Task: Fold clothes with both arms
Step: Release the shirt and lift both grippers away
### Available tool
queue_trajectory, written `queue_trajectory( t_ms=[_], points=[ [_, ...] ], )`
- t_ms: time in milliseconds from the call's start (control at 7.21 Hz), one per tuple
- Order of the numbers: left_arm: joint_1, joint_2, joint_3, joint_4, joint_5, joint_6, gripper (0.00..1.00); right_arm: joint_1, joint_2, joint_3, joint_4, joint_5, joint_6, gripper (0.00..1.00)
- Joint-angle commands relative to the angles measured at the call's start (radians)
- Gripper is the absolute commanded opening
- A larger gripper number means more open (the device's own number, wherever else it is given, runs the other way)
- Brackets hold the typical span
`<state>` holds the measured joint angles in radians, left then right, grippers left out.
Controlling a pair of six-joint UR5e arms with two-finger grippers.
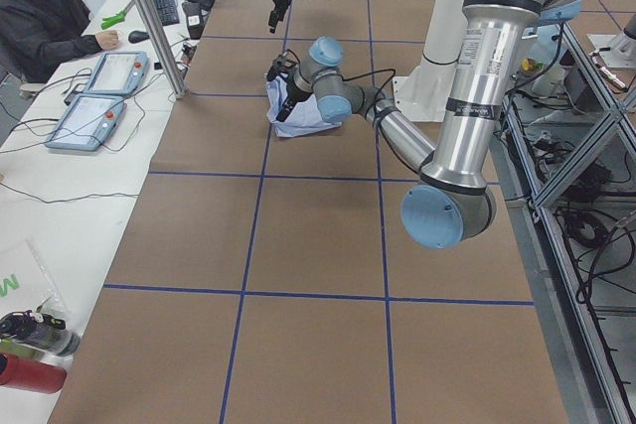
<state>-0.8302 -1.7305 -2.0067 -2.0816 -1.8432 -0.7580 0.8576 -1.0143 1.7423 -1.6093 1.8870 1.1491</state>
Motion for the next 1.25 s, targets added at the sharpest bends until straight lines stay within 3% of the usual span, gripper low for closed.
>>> queue_trajectory(
  t_ms=[0,139,416,832,1109],
  points=[
    [-0.216,0.132,-0.018,0.014,-0.149,0.374,1.0,0.223,-0.229,0.082,-0.001,0.2,-0.432,1.0],
    [-0.31,0.165,-0.015,0.053,-0.216,0.501,1.0,0.338,-0.321,0.08,-0.003,0.261,-0.659,1.0],
    [-0.389,0.213,0.006,0.091,-0.356,0.508,1.0,0.518,-0.488,0.08,0.003,0.303,-1.013,1.0],
    [-0.397,0.233,0.141,0.077,-0.361,0.399,1.0,0.635,-0.772,0.129,0.011,0.319,-1.105,1.0],
    [-0.45,0.241,0.146,0.086,-0.364,0.407,1.0,0.664,-0.868,0.131,0.157,0.334,-1.111,1.0]
  ],
)
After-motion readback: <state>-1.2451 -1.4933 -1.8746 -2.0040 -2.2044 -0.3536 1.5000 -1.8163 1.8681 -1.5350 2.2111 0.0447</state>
